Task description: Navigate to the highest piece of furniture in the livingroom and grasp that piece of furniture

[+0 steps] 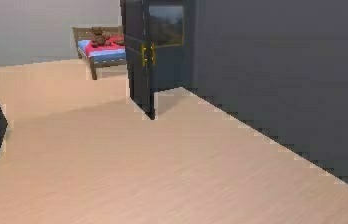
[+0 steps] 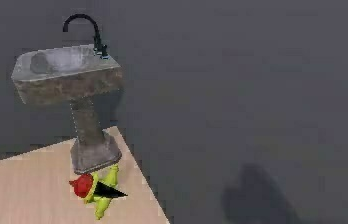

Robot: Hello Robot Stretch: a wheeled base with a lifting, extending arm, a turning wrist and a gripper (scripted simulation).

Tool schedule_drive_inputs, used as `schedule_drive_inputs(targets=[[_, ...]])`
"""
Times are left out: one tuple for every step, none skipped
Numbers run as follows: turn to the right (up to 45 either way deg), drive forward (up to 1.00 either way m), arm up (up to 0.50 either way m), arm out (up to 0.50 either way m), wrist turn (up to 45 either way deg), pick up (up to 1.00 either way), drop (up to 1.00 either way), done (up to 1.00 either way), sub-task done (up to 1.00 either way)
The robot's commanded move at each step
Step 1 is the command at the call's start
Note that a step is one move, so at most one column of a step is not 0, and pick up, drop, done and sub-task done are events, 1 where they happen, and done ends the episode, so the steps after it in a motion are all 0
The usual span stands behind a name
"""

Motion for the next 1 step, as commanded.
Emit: schedule_drive_inputs(targets=[[-30.0, 0.0, 0.0, 0.0, 0.0, 0.0, 0.0, 0.0, 0.0]])
